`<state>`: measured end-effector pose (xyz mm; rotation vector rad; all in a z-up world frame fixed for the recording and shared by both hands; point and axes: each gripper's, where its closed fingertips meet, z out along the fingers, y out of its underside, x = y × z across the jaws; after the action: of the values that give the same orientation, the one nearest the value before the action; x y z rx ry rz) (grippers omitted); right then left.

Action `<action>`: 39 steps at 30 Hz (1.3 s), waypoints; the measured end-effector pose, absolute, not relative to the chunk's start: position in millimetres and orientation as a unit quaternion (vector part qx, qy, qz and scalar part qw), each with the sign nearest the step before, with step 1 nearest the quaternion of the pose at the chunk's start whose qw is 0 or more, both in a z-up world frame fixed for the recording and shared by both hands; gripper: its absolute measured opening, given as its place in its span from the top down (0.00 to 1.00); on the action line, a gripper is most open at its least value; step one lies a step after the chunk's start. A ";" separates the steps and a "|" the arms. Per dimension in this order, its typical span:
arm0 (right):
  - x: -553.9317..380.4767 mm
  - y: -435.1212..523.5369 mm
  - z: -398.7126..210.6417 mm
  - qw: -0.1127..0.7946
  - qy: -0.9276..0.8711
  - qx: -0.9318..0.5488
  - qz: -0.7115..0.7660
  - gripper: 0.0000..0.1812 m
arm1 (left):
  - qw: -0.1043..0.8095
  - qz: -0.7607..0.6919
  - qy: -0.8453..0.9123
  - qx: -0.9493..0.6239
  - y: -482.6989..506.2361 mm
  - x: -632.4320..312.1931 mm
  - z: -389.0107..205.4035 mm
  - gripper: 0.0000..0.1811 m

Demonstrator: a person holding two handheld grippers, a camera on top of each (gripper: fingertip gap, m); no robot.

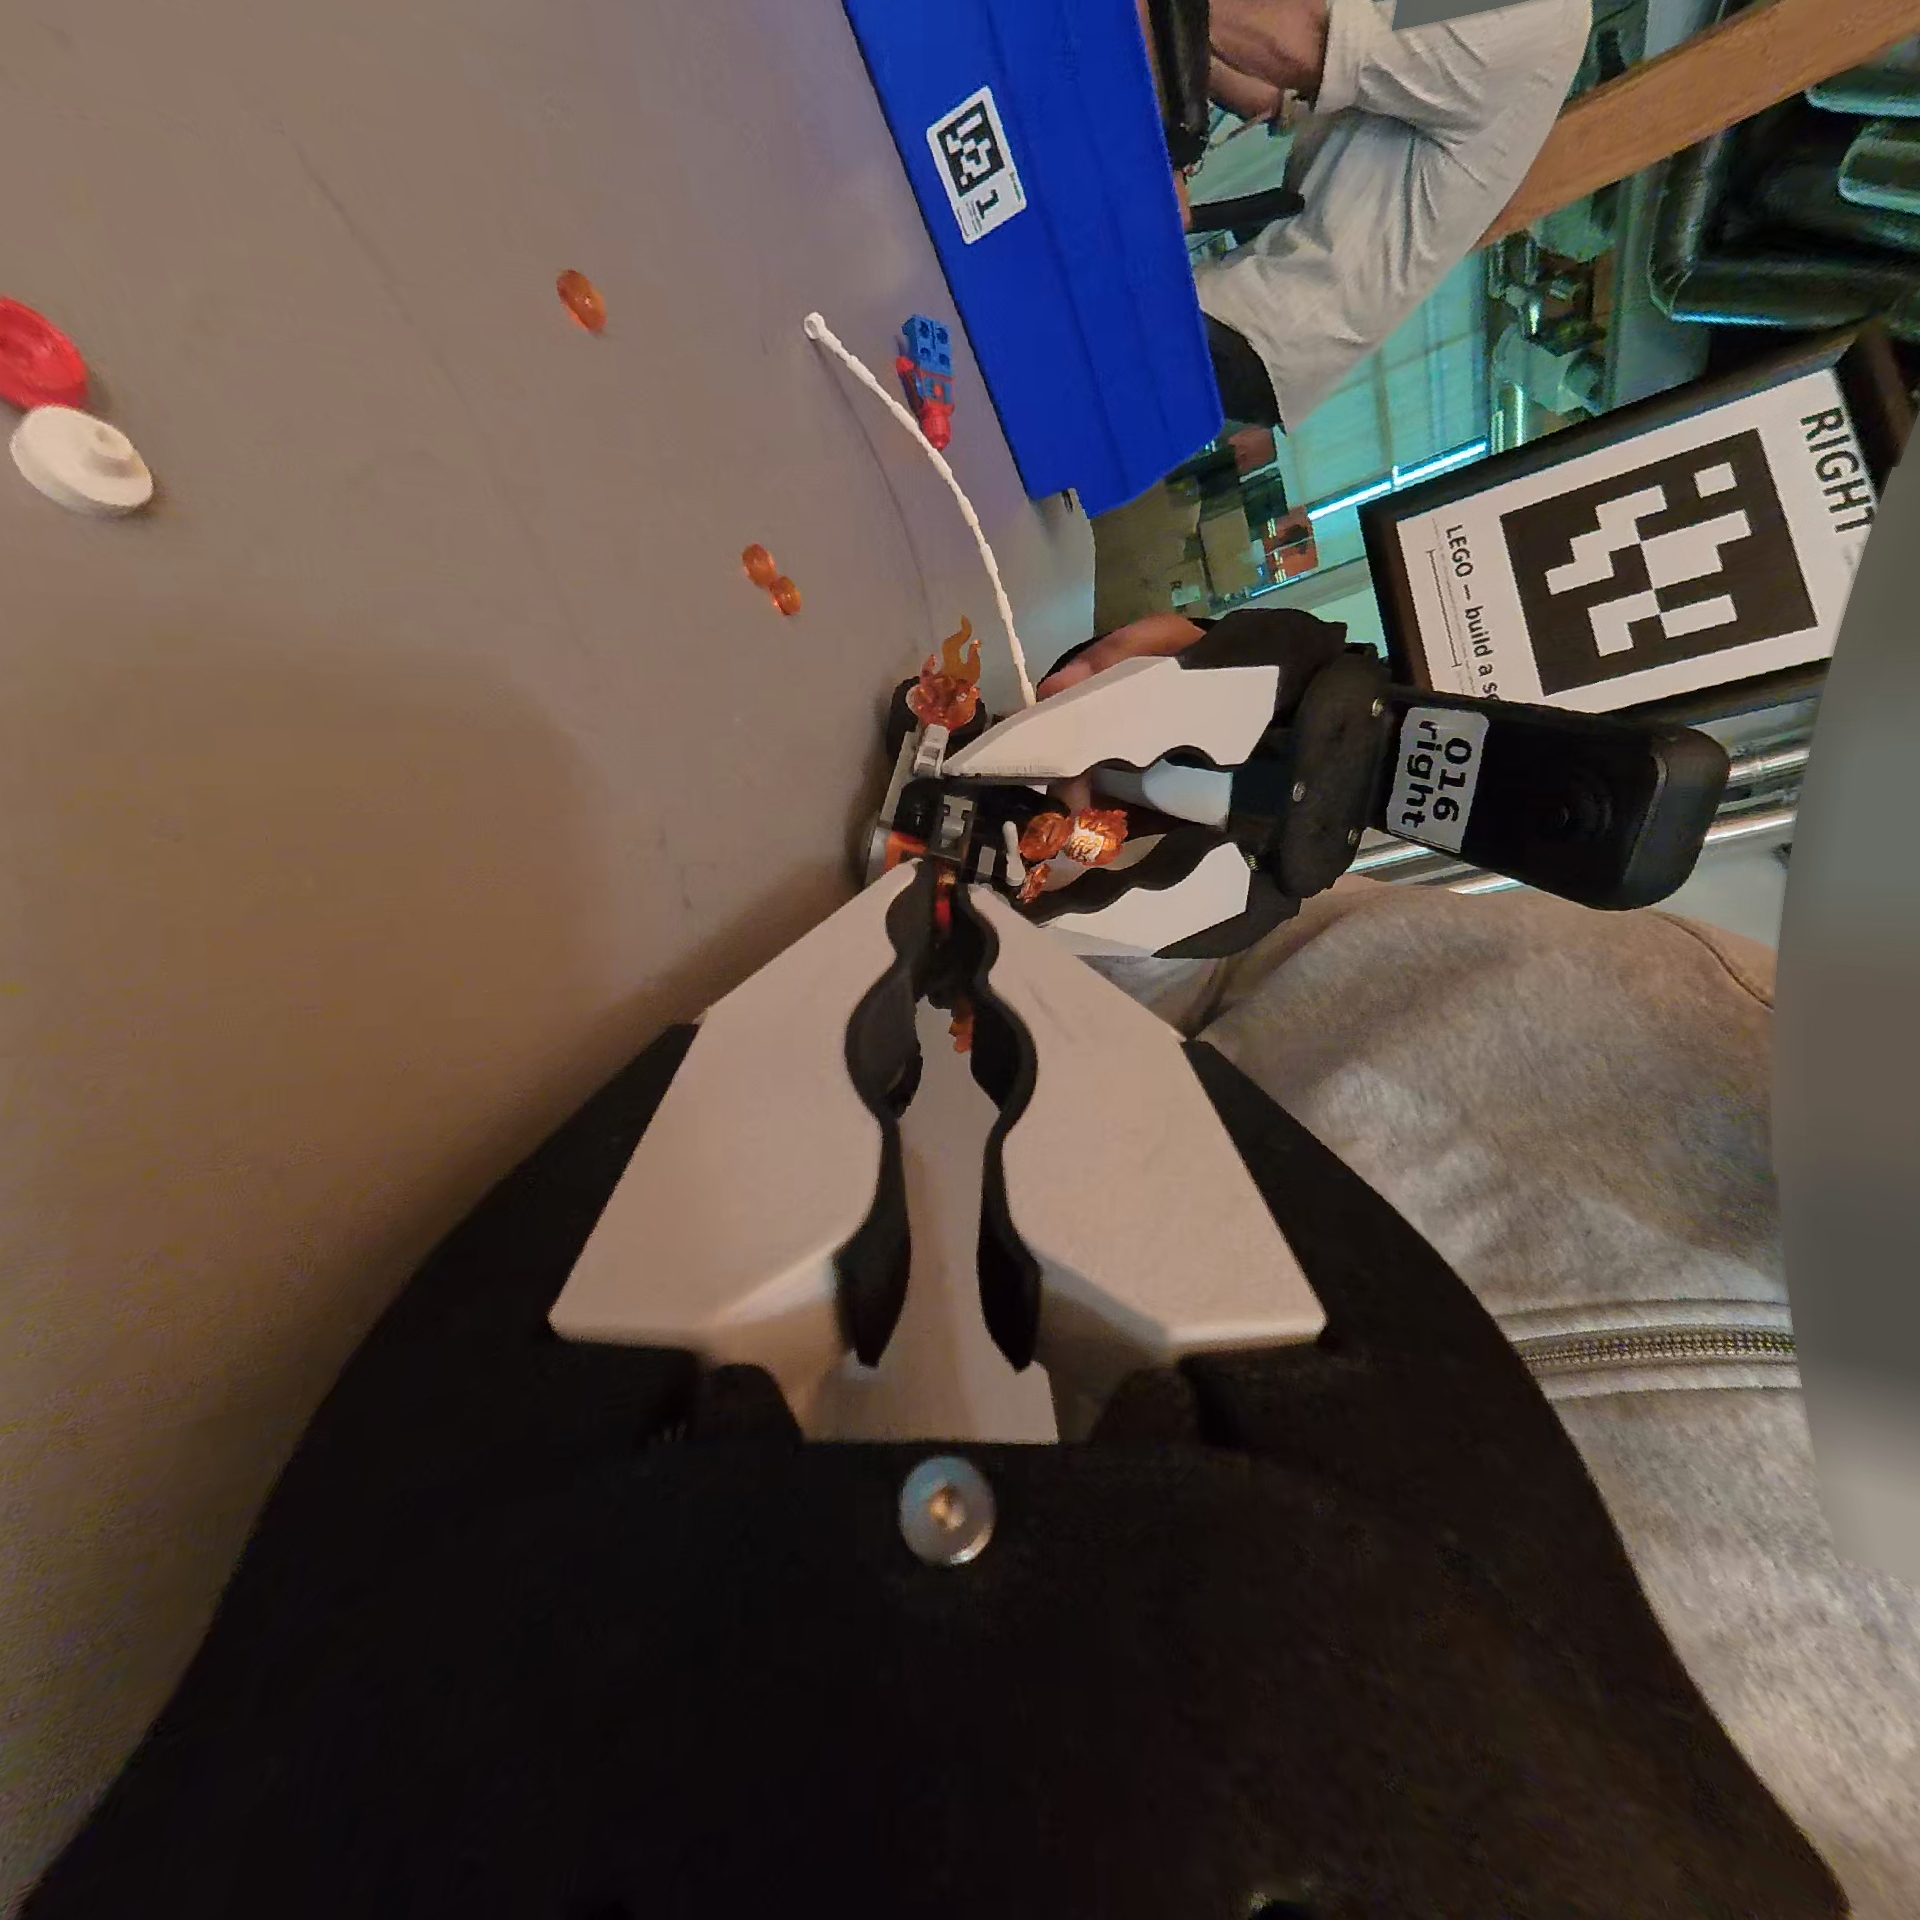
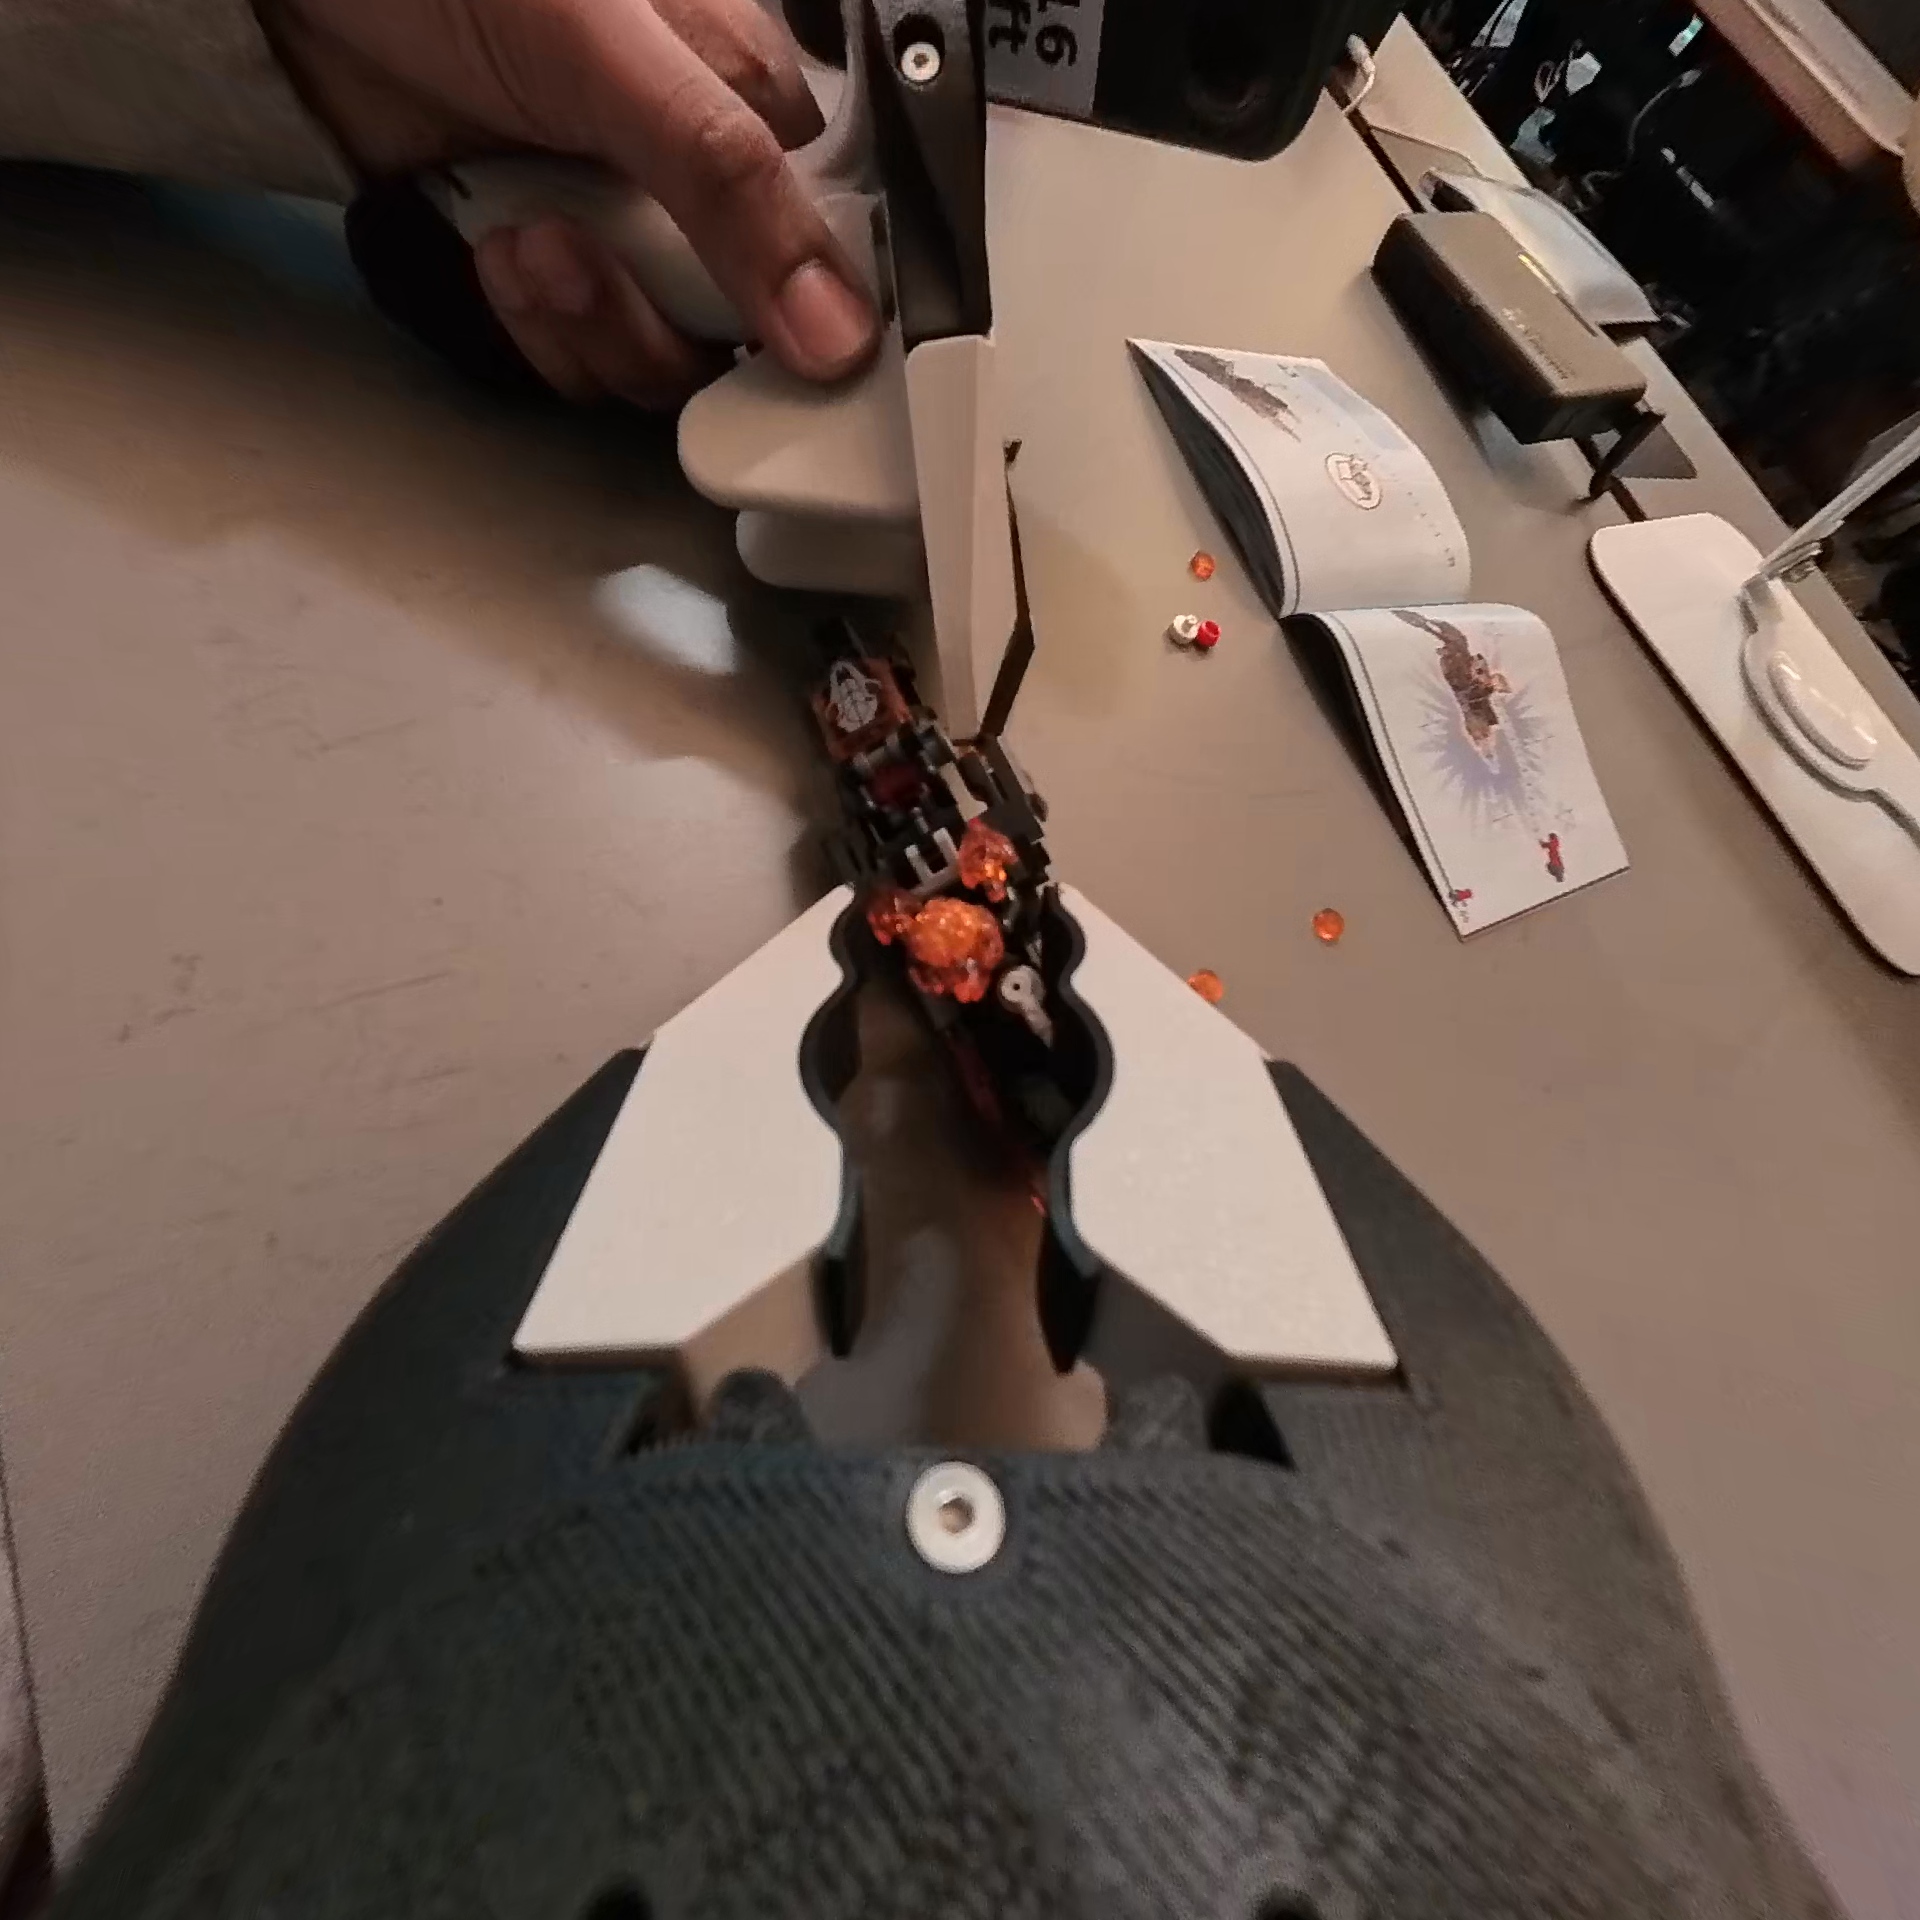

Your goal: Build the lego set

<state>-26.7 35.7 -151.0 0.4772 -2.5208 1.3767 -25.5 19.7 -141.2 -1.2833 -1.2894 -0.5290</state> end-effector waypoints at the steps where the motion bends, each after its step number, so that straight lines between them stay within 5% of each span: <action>1: -26.7 35.7 -151.0 0.115 -0.860 0.163 0.470 0.83 | 0.584 -0.227 -0.552 -0.550 19.8 -25.6 -141.2 1.00; 39: -28.0 36.1 -150.2 0.078 -0.868 0.157 0.464 0.84 | 0.591 -0.148 -0.549 -0.572 -3.7 -26.6 -137.5 0.95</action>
<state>-28.0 36.1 -150.2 0.4686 -2.5990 1.3906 -26.6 -3.7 -137.5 -1.3299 -1.2785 -0.3436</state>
